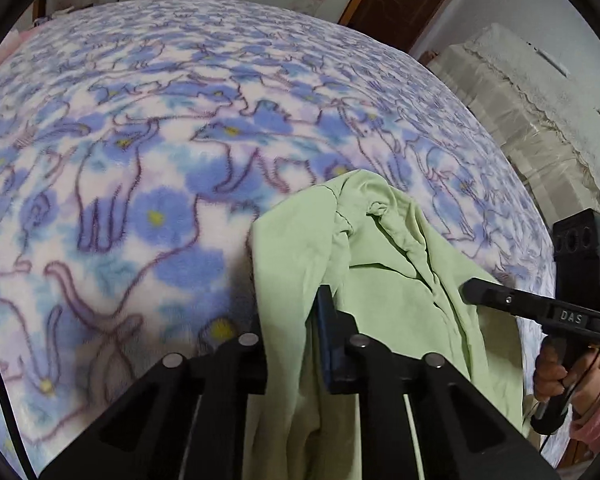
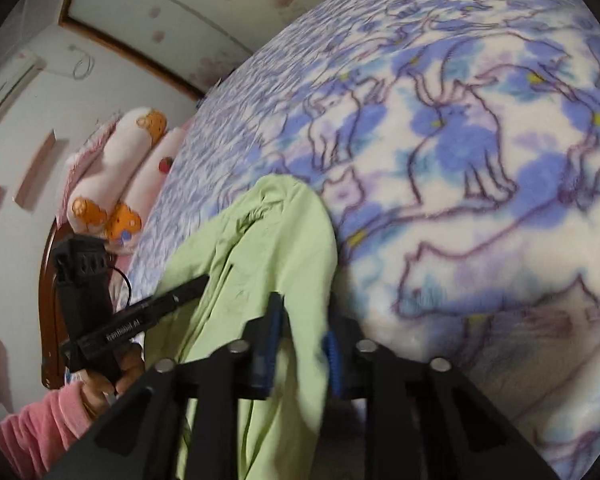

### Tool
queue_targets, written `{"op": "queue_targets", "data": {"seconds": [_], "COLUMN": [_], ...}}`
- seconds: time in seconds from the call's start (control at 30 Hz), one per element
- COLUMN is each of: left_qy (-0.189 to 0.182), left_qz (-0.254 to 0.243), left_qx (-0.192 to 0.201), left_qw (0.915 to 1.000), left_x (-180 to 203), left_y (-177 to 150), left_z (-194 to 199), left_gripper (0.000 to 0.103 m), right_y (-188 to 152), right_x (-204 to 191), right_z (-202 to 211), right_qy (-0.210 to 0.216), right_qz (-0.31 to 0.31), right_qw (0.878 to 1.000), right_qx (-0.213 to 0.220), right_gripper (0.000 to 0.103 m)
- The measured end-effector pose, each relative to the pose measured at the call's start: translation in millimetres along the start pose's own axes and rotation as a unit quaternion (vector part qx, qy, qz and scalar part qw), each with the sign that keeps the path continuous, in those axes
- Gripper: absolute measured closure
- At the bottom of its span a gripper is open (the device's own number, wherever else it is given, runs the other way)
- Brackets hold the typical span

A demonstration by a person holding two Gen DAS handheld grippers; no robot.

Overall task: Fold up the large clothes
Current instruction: 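Grasp the folded jacket side with the left gripper while the right gripper grasps the other side, lifting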

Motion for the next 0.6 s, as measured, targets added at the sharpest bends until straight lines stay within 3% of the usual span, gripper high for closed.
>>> {"op": "queue_targets", "data": {"seconds": [0.2,0.33,0.47,0.6], "left_qy": [-0.01,-0.019,-0.013,-0.013], "left_qz": [-0.038,-0.051,-0.094,-0.131], "left_qx": [0.018,0.027,0.031,0.02], "left_qw": [0.9991,0.9982,0.995,0.991], "left_x": [41,67,98,123], "left_y": [5,-3,-31,-80], "left_z": [48,94,151,199], "left_gripper": [0.097,0.097,0.097,0.097], "right_y": [1,-9,-42,-87], "right_x": [-32,-68,-89,-104], "right_z": [45,93,143,181], "right_qy": [0.019,0.041,0.077,0.093], "right_qz": [0.022,0.082,0.101,0.13], "right_qw": [0.999,0.994,0.99,0.985], "right_qx": [0.026,0.052,0.067,0.067], "right_gripper": [0.092,0.093,0.093,0.093]}}
Point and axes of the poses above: each gripper's, at about its wrist camera, not at the fingertips, and z roughly against the way its jaws point, x to its right, y to its top, the point moved 4 cm from there along -z, roughly the way its jaws point, and after that the axes turned 14 degrees about -y, right-handed, at the moved point
